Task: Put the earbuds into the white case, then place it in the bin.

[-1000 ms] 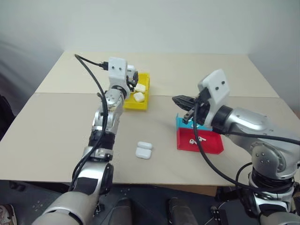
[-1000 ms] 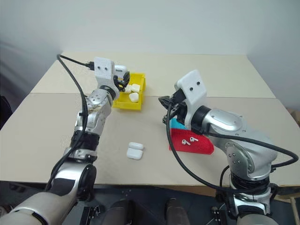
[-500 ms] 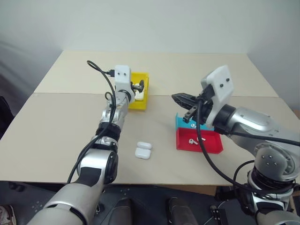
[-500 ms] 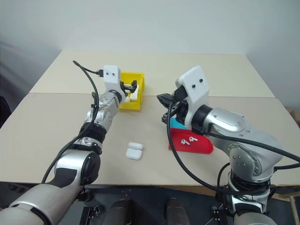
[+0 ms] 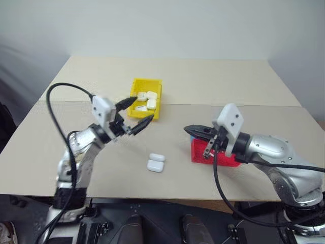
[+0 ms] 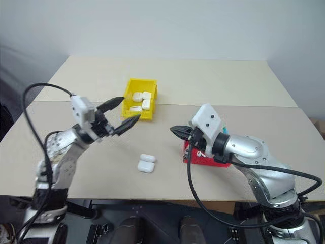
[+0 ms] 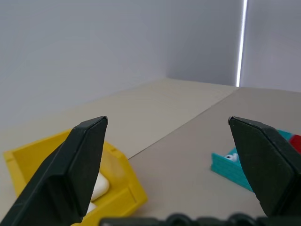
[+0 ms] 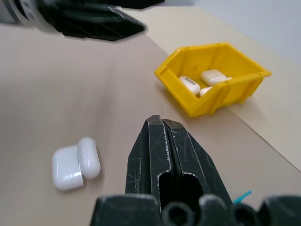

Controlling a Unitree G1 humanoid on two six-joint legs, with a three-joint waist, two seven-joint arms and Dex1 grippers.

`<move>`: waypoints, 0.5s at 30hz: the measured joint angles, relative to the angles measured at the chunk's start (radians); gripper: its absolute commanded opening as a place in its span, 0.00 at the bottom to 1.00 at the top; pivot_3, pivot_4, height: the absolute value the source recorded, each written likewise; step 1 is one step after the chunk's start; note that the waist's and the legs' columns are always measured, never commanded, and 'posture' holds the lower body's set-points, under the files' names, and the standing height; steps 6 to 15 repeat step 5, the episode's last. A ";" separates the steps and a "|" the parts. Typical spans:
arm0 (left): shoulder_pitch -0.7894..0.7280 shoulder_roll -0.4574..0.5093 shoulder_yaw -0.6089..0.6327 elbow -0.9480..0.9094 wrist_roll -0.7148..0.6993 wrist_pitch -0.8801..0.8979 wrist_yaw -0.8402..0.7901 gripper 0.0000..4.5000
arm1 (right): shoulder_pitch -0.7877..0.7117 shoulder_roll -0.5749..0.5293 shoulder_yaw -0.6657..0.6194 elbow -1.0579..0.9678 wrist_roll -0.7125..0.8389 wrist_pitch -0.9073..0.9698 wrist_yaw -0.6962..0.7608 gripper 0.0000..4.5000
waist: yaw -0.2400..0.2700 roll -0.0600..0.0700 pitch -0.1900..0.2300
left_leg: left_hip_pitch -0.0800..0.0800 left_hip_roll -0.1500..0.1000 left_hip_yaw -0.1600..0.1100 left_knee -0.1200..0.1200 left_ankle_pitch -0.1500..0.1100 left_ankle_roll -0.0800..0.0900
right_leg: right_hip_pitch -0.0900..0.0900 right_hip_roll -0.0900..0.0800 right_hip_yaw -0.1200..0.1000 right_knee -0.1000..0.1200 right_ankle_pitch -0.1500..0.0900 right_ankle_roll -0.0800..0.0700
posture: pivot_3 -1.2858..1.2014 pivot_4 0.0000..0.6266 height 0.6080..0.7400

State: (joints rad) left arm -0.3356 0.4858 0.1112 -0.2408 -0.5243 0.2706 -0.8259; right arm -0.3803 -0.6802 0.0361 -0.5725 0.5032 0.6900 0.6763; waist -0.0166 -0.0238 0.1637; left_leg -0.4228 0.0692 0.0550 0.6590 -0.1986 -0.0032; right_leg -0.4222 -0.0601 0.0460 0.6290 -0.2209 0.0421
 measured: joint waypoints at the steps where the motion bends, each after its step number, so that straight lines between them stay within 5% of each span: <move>1: 0.026 0.018 0.007 -0.027 -0.028 0.020 -0.019 1.00 | 0.000 -0.005 0.001 0.015 -0.009 -0.018 0.019 0.00 | 0.000 0.000 0.000 | 0.000 0.000 0.000 0.000 0.000 0.000 | 0.000 0.000 0.000 0.001 -0.001 0.001 | 0.52 0.24 1.00; 5: 0.206 0.177 0.080 -0.190 -0.164 0.103 -0.142 1.00 | 0.003 -0.035 -0.008 0.071 -0.013 -0.095 0.106 0.00 | -0.008 0.000 0.000 | 0.000 0.002 0.000 -0.001 0.000 0.000 | -0.002 0.001 0.000 0.001 -0.002 -0.002 | 0.52 0.24 1.00; 15: 0.206 0.177 0.080 -0.190 -0.164 0.103 -0.142 1.00 | 0.003 -0.035 -0.008 0.071 -0.013 -0.095 0.106 0.00 | -0.008 0.000 0.000 | 0.000 0.002 0.000 -0.001 0.000 0.000 | -0.002 0.001 0.000 0.001 -0.002 -0.002 | 0.52 0.24 1.00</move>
